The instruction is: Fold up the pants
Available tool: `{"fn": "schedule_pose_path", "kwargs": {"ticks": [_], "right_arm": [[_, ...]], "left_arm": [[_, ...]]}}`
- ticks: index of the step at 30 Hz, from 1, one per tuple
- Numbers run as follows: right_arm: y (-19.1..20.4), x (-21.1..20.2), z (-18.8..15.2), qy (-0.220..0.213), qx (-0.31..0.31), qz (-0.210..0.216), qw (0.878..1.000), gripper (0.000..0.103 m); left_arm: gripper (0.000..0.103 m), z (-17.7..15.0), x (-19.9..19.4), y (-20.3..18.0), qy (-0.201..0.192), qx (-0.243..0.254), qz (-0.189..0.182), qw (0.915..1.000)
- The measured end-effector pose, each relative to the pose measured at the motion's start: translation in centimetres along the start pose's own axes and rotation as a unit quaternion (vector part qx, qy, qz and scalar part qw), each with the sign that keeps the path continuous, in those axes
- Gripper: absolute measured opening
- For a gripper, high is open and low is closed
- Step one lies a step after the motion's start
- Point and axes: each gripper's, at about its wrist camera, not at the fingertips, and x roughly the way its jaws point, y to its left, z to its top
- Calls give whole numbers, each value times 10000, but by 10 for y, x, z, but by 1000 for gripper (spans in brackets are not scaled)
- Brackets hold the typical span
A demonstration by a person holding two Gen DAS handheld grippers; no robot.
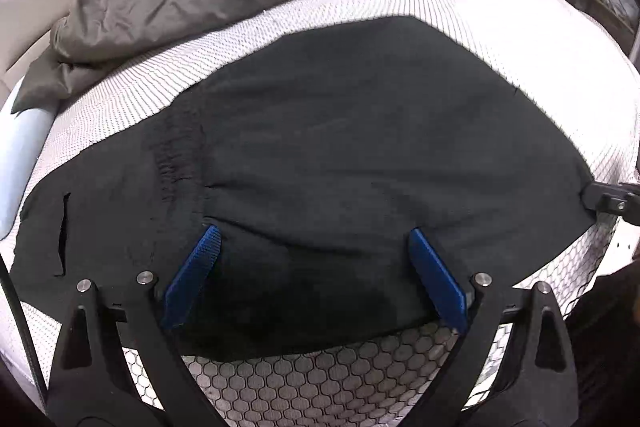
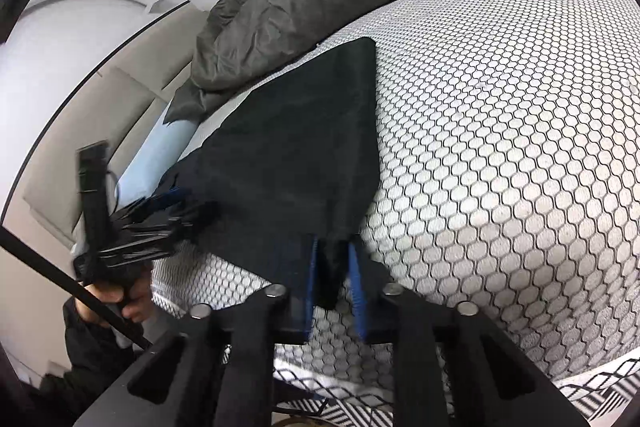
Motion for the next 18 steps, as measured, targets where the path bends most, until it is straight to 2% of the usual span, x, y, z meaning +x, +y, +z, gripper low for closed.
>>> {"fn": "schedule_pose_path", "kwargs": {"ticks": [3, 5, 6, 7, 8, 9, 15, 17, 18], "right_arm": [[-2, 2, -6, 134, -26, -44, 9999, 8], [-3, -4, -5, 33, -21, 4, 10000, 11], [-4, -10, 0, -76, 4, -19, 10000, 18], [-5, -13, 5, -160, 16, -40, 9999, 29], [-7, -16, 11, -231, -5, -72, 9997, 35], [-7, -15, 21, -270, -54, -163, 9995, 43], [13, 3, 109, -123, -715, -644, 9953, 47], [20, -5, 125, -175, -876, -480, 9948, 48], [23, -13, 131, -416, -943, -469, 9936, 50]], "left_arm": [[95, -2, 0, 4, -20, -56, -109, 9999], [95, -2, -4, 6, -77, -140, -144, 9998], [95, -2, -5, 7, -82, -176, -153, 9997], [95, -2, -7, 7, -84, -203, -155, 9996], [95, -1, -10, 7, -114, -248, -156, 9995], [95, 0, -11, 7, -146, -291, -188, 9993], [95, 7, -13, 9, -203, -387, -343, 9985], [95, 8, -14, 14, -206, -399, -339, 9984], [95, 8, -14, 17, -216, -481, -316, 9981]]}}
